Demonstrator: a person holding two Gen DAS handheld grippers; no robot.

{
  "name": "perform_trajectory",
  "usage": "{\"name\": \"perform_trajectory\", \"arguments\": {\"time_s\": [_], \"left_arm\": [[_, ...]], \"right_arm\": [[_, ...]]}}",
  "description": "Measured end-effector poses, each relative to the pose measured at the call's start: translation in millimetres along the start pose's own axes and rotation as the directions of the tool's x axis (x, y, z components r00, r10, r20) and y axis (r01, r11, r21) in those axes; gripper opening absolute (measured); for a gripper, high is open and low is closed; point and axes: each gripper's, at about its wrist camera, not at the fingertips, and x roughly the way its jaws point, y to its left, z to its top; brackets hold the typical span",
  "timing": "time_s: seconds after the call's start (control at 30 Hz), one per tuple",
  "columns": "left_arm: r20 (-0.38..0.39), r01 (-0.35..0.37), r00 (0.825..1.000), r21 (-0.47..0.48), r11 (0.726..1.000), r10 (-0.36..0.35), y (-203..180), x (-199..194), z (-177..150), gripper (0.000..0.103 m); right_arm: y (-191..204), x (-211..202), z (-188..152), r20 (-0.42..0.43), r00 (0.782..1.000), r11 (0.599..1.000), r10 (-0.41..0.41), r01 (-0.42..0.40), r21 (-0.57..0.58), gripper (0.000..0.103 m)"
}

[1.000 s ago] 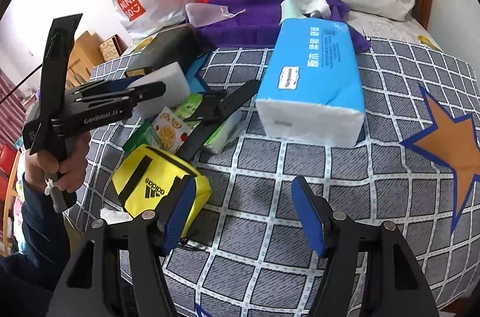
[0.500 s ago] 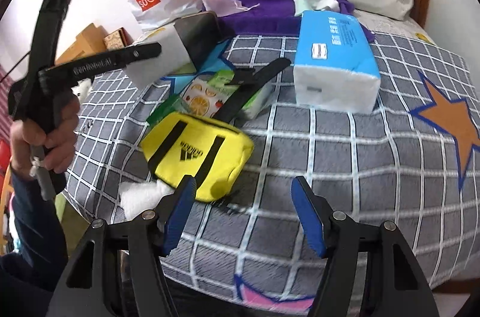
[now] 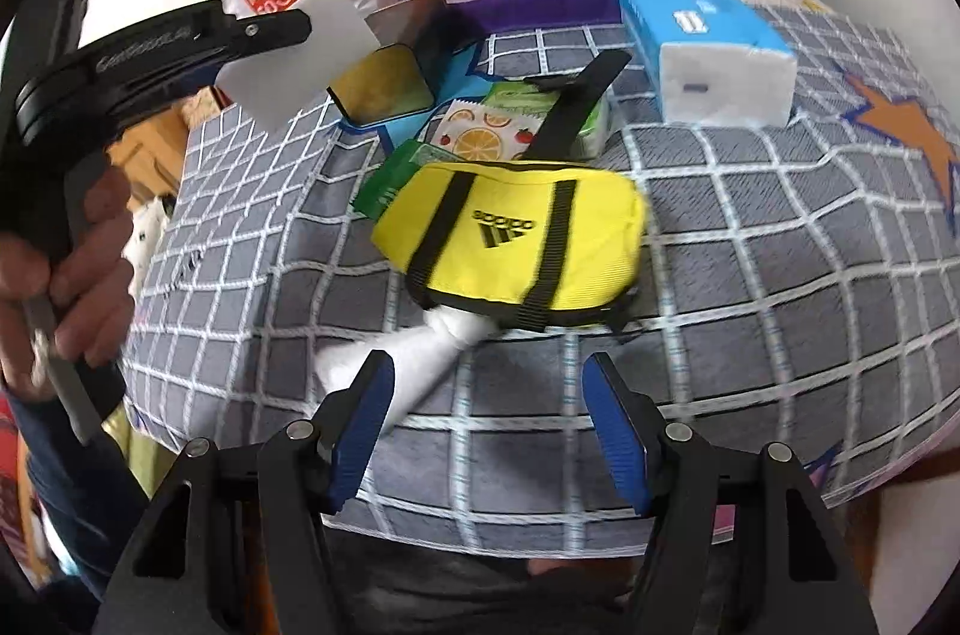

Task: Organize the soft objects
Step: 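Grasp the white foam block with the left tool while the right tool reaches the white plastic bag, then grasp and lift the white plastic bag with the right tool while the left tool holds the foam block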

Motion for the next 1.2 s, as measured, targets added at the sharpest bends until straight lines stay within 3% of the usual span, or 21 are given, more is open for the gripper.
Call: {"name": "perform_trajectory", "arguments": {"time_s": [0.27, 0.47, 0.57, 0.63, 0.67, 0.9, 1.2], "left_arm": [[0.018, 0.065, 0.998, -0.032, 0.997, -0.065, 19, -1, -3, 0.047], [0.02, 0.095, 0.995, -0.036, 0.995, -0.095, 24, -1, -7, 0.047], [0.021, 0.106, 0.994, -0.047, 0.993, -0.105, 28, 0, -8, 0.047], [0.019, 0.106, 0.994, -0.058, 0.993, -0.105, 31, 1, -9, 0.047], [0.017, 0.105, 0.994, -0.064, 0.992, -0.104, 32, 1, -10, 0.047], [0.001, 0.101, 0.995, -0.079, 0.992, -0.101, 26, 4, -11, 0.047], [-0.024, 0.073, 0.997, -0.056, 0.996, -0.075, 1, 7, -6, 0.047]], "right_arm": [[14, 22, 7, -0.012, 0.998, 0.996, -0.064, 0.064, 0.056, 0.066], [28, 33, 8, 0.056, 0.988, 0.989, -0.142, 0.14, 0.04, 0.062], [32, 37, 7, 0.102, 0.977, 0.982, -0.187, 0.188, -0.004, 0.046], [31, 37, 5, 0.125, 0.974, 0.98, -0.188, 0.195, -0.045, 0.027], [30, 36, 5, 0.127, 0.973, 0.978, -0.191, 0.2, -0.055, 0.024], [4, 22, 4, 0.091, 0.99, 0.994, -0.109, 0.11, 0.003, 0.024], [-23, -4, 8, 0.138, 0.975, 0.985, -0.173, 0.175, -0.004, 0.024]]}}
